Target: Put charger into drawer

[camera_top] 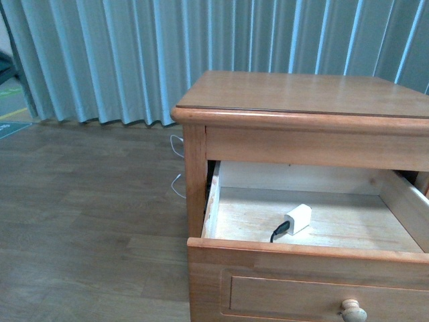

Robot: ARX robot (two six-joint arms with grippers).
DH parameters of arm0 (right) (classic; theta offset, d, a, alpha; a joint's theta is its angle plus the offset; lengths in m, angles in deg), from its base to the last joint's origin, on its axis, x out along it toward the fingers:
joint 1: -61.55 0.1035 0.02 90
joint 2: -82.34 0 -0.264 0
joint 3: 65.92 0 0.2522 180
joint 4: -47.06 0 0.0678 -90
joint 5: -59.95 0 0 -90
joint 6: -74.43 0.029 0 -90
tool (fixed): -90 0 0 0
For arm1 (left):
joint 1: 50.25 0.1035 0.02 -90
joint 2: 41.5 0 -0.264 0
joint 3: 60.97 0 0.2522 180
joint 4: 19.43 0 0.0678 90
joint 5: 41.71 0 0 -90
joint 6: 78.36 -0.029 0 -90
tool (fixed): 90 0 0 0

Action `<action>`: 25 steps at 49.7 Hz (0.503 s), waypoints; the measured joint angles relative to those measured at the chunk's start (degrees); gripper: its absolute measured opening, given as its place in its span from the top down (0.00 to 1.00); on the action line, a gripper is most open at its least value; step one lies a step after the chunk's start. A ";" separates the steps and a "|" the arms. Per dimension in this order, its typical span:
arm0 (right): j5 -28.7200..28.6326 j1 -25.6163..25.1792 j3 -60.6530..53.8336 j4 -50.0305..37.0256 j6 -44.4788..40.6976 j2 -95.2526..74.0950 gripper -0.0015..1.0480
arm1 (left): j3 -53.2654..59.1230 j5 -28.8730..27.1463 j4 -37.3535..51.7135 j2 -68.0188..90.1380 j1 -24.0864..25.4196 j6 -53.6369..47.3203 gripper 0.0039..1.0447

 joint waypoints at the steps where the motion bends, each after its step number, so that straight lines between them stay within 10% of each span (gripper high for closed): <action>1: 0.02 0.00 0.00 0.00 0.00 0.00 0.08 | 0.92 -0.04 -1.14 -1.99 0.35 0.17 0.05; 25: 0.02 0.00 0.00 0.00 0.00 0.00 0.08 | 13.03 -0.74 -20.74 -33.18 6.45 5.60 0.05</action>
